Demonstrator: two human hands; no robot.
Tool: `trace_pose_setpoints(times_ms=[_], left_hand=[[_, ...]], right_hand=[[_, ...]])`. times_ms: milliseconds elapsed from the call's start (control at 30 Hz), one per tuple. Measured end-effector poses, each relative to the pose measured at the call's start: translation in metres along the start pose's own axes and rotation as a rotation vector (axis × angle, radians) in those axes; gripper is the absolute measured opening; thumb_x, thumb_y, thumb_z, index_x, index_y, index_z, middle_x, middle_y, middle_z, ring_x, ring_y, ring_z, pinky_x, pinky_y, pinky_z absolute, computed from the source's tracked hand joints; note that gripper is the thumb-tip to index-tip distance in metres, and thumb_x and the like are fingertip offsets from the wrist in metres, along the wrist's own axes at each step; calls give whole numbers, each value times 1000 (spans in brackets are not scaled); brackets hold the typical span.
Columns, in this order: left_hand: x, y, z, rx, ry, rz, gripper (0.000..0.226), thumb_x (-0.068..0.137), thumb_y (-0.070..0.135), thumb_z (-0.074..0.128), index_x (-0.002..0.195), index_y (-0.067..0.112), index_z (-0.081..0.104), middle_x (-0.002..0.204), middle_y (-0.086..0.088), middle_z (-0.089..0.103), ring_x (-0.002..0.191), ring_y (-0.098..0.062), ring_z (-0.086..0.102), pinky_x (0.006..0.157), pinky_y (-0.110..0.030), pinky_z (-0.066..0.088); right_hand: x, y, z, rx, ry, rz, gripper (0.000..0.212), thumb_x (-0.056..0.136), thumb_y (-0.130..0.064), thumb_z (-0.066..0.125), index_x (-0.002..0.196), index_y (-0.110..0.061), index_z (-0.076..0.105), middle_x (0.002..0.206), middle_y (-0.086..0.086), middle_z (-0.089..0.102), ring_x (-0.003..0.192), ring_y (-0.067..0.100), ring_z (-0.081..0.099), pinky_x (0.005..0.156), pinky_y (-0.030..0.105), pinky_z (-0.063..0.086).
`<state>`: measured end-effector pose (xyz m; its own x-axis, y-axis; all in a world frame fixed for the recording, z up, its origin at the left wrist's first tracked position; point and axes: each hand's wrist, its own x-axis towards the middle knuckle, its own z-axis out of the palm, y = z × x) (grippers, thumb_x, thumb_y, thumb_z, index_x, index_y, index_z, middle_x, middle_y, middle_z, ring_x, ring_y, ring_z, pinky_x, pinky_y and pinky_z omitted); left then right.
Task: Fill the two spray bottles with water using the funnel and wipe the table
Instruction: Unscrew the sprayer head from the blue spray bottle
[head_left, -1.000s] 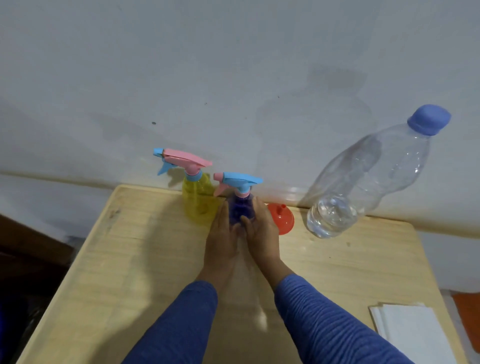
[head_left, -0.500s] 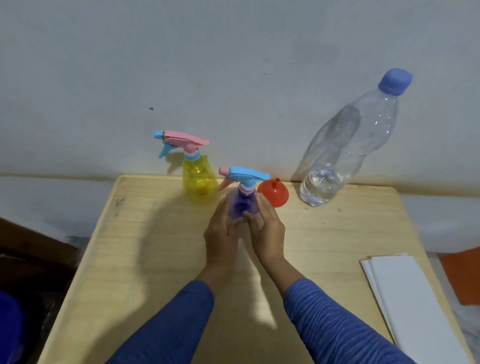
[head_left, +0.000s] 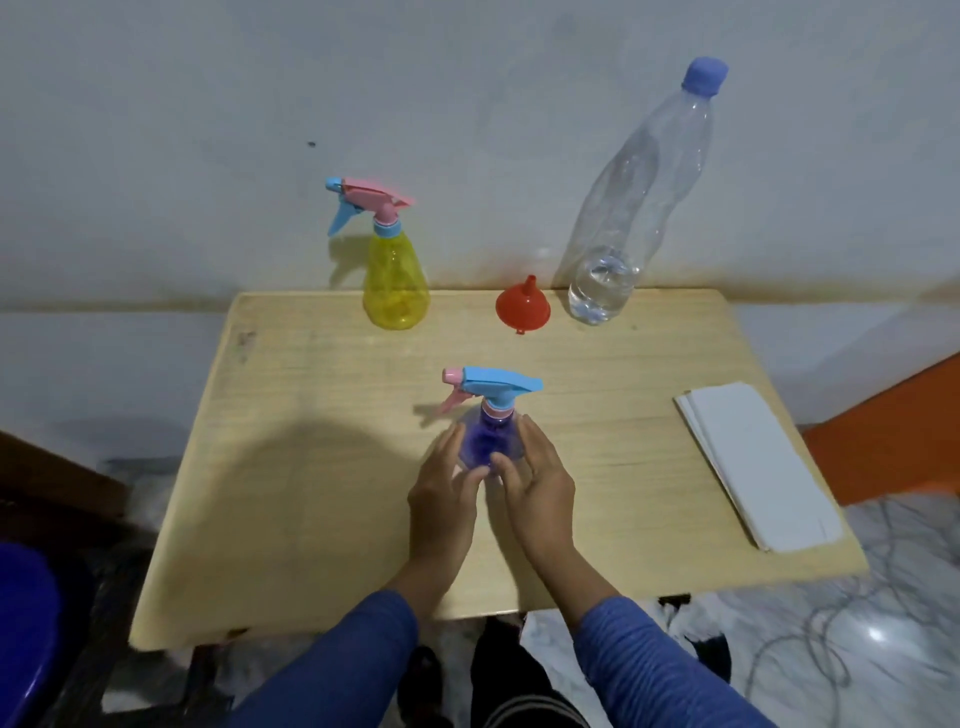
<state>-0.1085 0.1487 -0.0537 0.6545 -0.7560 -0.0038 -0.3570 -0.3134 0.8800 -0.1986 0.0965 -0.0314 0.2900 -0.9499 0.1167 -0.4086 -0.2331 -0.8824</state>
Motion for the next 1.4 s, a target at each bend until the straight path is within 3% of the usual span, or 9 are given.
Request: trace_pose_setpoints(times_ms=[233, 367, 433, 567, 733, 933, 1100, 1267, 1400], left_hand=[[-7, -5, 0, 2, -46, 21, 57, 83, 14, 66, 136, 18, 46, 139, -1, 49, 128, -15, 46, 104, -29, 37], [-6, -5, 2, 15, -2, -10, 63, 80, 16, 70, 136, 20, 44, 140, 2, 48, 127, -15, 46, 100, -20, 34], [-8, 0, 4, -45, 38, -104, 68, 77, 17, 72, 137, 23, 41, 140, 4, 47, 123, -15, 47, 96, -21, 36], [-16, 12, 19, -100, 144, -157, 75, 73, 20, 75, 139, 20, 38, 139, -1, 47, 122, -17, 48, 93, -22, 38], [-15, 29, 35, -153, 262, -172, 63, 72, 18, 75, 129, 15, 47, 123, 2, 57, 105, -2, 49, 77, -9, 31], [-12, 21, 42, -92, 280, -190, 62, 72, 31, 72, 128, 17, 50, 120, 2, 61, 102, -13, 59, 77, -13, 36], [-11, 20, 40, -55, 275, -173, 68, 67, 30, 80, 127, 15, 50, 118, 1, 62, 97, -9, 58, 70, -5, 33], [-11, 22, 35, -109, 257, -140, 70, 64, 29, 82, 126, 28, 49, 120, 12, 59, 99, -4, 56, 76, -6, 37], [-12, 23, 30, -136, 218, -154, 72, 63, 36, 81, 127, 28, 49, 113, 19, 54, 97, -1, 53, 74, -5, 35]], right_hand=[[-10, 9, -12, -93, -81, -8, 51, 86, -10, 64, 135, -16, 49, 130, -12, 49, 118, -8, 41, 93, -6, 23], [-4, 10, -22, -66, -57, 35, 59, 86, -21, 66, 139, -23, 40, 136, 1, 51, 122, 13, 49, 103, 23, 40], [-1, 4, -30, -6, 2, -30, 69, 84, -19, 69, 140, -31, 30, 133, 3, 50, 116, 13, 52, 97, 27, 45], [11, -9, -36, 33, -26, -238, 77, 79, -16, 73, 138, -42, 29, 126, -8, 48, 114, 10, 51, 94, 18, 45], [33, -19, -32, 28, -149, -429, 62, 79, -15, 70, 134, -29, 45, 117, 6, 56, 106, 2, 48, 89, 10, 41], [47, -19, -27, 104, -208, -421, 59, 78, -6, 71, 124, -36, 51, 115, -9, 58, 101, 7, 55, 89, 33, 51], [53, -15, -28, 115, -226, -440, 61, 76, -5, 72, 122, -35, 48, 118, -16, 54, 104, 7, 55, 89, 37, 52], [56, -13, -34, 88, -311, -475, 56, 84, -5, 65, 126, -37, 48, 117, -33, 51, 101, 2, 58, 88, 24, 50], [67, -12, -44, 52, -436, -518, 56, 82, -13, 68, 131, -31, 47, 118, -11, 56, 102, 1, 55, 86, 15, 47]])
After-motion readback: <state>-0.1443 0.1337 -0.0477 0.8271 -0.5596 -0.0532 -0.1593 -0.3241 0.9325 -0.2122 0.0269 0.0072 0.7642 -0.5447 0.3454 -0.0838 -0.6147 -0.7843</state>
